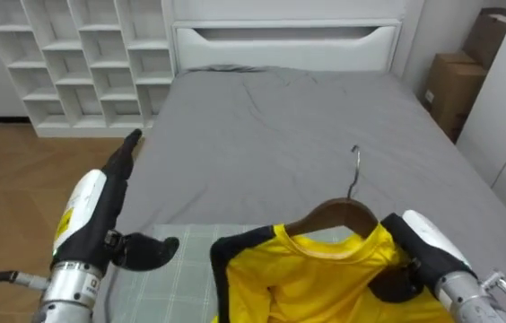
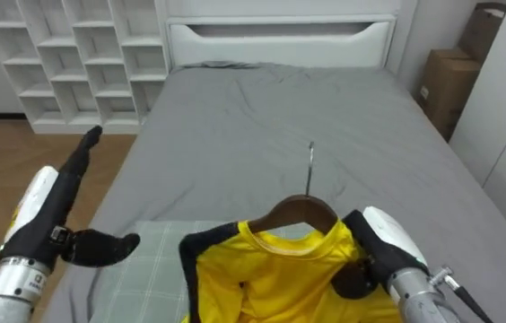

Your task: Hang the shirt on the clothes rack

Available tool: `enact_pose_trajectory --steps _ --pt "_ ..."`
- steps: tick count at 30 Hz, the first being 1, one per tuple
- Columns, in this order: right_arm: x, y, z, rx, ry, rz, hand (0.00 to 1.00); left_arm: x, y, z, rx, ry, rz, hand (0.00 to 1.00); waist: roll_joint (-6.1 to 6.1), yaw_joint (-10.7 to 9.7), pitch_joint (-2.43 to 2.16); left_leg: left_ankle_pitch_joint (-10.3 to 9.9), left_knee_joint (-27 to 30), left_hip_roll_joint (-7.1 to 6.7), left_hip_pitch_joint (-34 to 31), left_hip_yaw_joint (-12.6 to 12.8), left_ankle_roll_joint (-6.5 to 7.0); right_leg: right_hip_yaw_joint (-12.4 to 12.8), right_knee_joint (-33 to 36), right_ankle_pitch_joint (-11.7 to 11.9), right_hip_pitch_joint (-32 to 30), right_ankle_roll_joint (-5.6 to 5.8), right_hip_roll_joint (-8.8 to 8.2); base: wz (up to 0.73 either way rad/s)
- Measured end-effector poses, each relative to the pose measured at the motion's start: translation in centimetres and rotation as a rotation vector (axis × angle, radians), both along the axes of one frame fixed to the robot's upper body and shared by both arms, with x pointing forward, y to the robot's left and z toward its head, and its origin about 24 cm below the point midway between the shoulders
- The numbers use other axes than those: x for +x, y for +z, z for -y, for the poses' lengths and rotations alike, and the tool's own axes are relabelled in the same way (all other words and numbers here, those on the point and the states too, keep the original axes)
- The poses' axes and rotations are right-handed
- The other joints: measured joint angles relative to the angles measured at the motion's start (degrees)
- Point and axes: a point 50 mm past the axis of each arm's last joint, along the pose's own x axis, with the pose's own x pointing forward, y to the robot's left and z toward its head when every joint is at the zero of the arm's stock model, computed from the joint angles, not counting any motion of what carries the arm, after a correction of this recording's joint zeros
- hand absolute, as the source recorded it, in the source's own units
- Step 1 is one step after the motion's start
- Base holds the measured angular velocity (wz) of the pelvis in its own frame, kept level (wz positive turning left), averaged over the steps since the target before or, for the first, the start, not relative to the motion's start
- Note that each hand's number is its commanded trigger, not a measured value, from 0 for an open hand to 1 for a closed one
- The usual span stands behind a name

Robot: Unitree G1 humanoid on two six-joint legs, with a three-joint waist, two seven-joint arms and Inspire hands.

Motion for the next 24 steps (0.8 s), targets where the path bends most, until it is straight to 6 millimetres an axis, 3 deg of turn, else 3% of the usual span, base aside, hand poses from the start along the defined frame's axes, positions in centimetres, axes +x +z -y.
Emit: enact_pose_trajectory --steps 2,4,10,17,22,24 --pt "-0.1 0.3 0.6 0.002 -0.026 0.015 1.0 -0.5 -0.6 -0.9 -0.014 0.038 -0.022 0.0 -0.36 -0.2 -0.06 -0.1 0.1 0.32 0.0 0.3 -0.11 0.2 -0.1 0.1 -0.1 -0.1 0.11 -0.15" --pt "-0.4 0.5 1.6 0.002 -0.072 0.027 1.0 -1.0 -2.3 -1.9 -0.032 0.092 -0.085 0.0 -0.7 -0.9 -0.29 -0.1 0.2 0.3 0.0 0.3 -0.18 0.3 -0.1 0.1 0.0 -0.13 0.2 0.0" --pt "-1.5 0.1 3.4 -0.007 -0.151 0.022 1.0 -3.7 -7.2 -3.9 -0.084 0.213 -0.289 0.0 -0.76 -1.2 -0.38 -0.4 0.3 0.92 0.1 1.7 -0.61 1.5 0.0 0.2 -0.5 -0.31 0.74 -0.09" --pt "-2.3 -0.3 3.7 -0.008 -0.158 -0.006 1.0 -6.2 -11.3 -4.5 -0.154 0.296 -0.461 0.0 -0.59 -1.4 -0.51 -0.8 0.3 1.75 1.3 2.5 -1.27 2.5 0.4 0.0 0.0 -0.65 1.39 -0.1" --pt "-2.2 0.3 3.5 -0.008 -0.151 0.024 1.0 -9.7 -15.2 -4.5 -0.198 0.363 -0.658 0.0 -0.88 -1.5 -0.58 -1.0 0.3 2.25 1.8 3.2 -1.6 3.3 0.8 -0.2 -0.1 -1.08 1.81 -0.08" --pt "-2.2 0.3 3.5 -0.01 -0.152 0.028 1.0 -10.9 -15.8 -4.5 -0.2 0.38 -0.699 0.0 -1.39 -1.6 -0.51 -1.1 0.4 2.32 1.8 3.3 -1.7 3.5 0.9 -0.4 -0.2 -1.42 1.92 -0.07"
